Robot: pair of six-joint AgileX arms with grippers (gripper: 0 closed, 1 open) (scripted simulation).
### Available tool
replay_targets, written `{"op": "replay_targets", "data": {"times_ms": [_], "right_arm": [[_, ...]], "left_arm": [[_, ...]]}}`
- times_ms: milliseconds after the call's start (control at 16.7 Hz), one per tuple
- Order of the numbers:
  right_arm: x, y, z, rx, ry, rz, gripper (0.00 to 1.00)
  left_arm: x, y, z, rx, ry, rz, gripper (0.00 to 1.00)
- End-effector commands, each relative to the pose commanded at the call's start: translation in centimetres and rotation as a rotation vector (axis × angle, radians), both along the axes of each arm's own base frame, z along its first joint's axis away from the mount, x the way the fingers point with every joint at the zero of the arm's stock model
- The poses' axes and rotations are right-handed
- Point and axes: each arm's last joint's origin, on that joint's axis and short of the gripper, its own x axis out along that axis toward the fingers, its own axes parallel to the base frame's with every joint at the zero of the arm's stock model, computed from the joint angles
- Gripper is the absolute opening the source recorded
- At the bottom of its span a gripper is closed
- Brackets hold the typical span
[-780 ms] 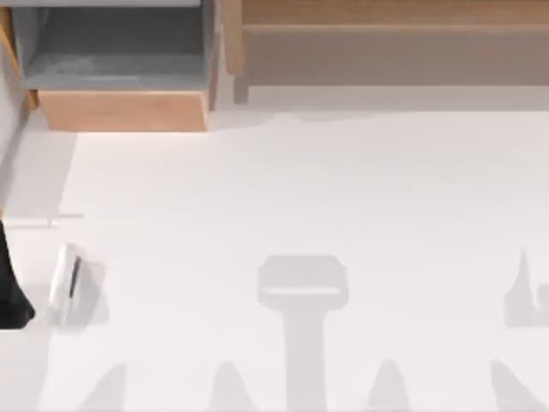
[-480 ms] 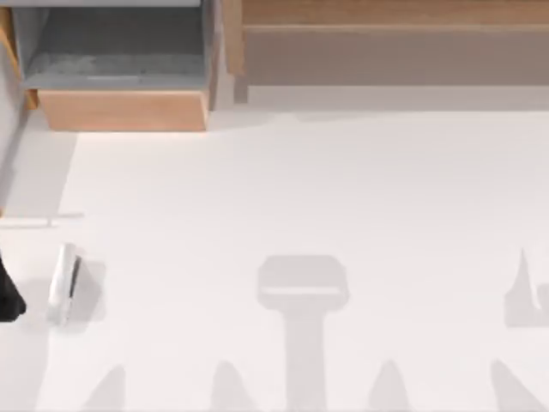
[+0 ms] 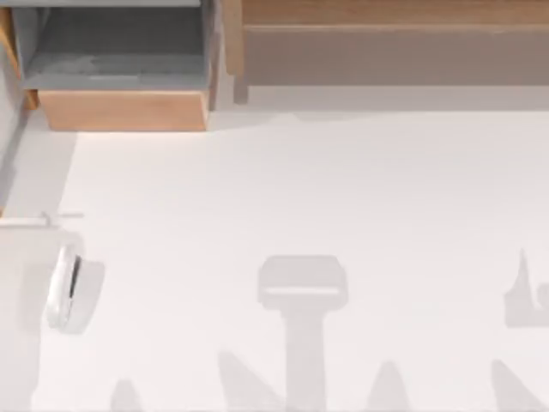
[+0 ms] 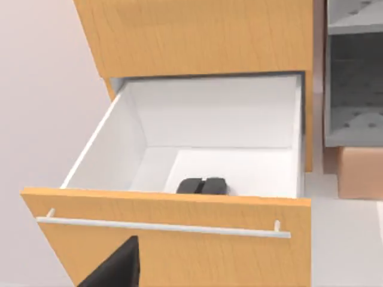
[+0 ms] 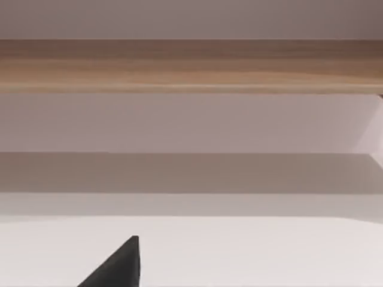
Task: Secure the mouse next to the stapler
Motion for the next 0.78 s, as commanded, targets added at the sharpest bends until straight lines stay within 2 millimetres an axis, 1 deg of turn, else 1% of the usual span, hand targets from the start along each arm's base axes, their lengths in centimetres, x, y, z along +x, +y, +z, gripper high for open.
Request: {"op": "replay_targets", "data": {"times_ms": [180, 300, 420, 540, 600, 660, 780], "right_arm": [[0.0, 0.0, 0.0, 0.0, 0.0, 0.0, 1.0], [0.0, 0.0, 0.0, 0.0, 0.0, 0.0, 1.0], [0.0, 0.0, 0.0, 0.0, 0.0, 0.0, 1.0], [0.0, 0.0, 0.0, 0.0, 0.0, 0.0, 1.0], [0.0, 0.0, 0.0, 0.0, 0.0, 0.0, 1.0], [0.0, 0.0, 0.0, 0.0, 0.0, 0.0, 1.0], [0.0, 0.0, 0.0, 0.0, 0.0, 0.0, 1.0]], "left_arm": [[3.1, 1.6, 4.5, 0.028, 0.162, 0.058, 1.0], [5.9, 2.9, 7.0, 0.038, 0.277, 0.081, 1.0], [9.5, 4.5, 8.8, 0.037, 0.394, 0.091, 1.0], [13.4, 6.3, 9.7, 0.026, 0.506, 0.089, 1.0], [15.5, 7.2, 9.7, 0.016, 0.558, 0.084, 1.0], [17.6, 8.1, 9.4, 0.004, 0.609, 0.079, 1.0], [21.7, 10.0, 8.0, -0.029, 0.704, 0.066, 1.0]]}}
